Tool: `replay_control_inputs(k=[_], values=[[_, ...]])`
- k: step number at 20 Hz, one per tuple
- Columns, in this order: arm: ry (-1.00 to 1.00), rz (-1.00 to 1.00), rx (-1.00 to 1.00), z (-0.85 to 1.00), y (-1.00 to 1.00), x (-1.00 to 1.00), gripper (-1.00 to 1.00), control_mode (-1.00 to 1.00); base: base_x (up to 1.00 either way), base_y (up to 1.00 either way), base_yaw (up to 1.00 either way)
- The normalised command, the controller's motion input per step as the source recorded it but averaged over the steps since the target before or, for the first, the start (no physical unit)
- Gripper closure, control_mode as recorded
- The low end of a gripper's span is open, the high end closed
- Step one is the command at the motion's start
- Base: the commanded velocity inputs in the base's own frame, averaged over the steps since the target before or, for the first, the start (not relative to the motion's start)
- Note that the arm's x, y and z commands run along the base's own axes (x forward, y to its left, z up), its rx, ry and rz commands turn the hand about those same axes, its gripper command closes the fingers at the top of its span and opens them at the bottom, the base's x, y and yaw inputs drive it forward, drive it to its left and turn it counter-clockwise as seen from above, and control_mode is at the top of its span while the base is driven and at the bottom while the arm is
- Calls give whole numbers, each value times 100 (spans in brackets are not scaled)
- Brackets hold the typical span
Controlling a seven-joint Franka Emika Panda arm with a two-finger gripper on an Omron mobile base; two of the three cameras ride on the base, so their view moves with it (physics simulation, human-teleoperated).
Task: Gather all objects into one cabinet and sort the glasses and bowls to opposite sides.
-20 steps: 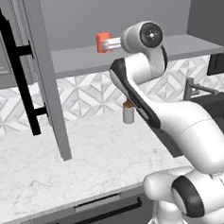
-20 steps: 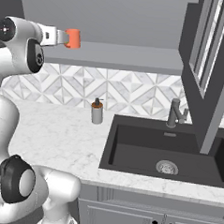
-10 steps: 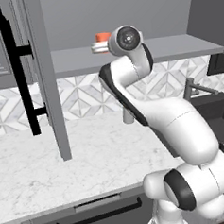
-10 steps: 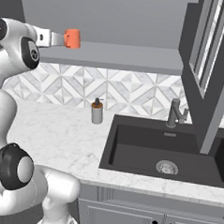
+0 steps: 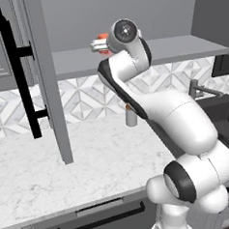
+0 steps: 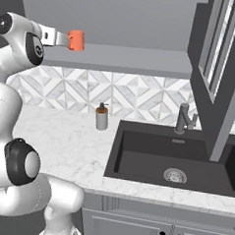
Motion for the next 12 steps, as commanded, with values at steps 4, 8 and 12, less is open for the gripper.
replay_control_inputs(k=[4, 8, 12], values=[[0, 0, 1, 0, 0, 26, -100, -100, 0, 0, 0], [0, -1, 0, 1, 1, 33, -100, -100, 0, 0, 0], [1, 0, 0, -4, 5, 9, -100, -100, 0, 0, 0]])
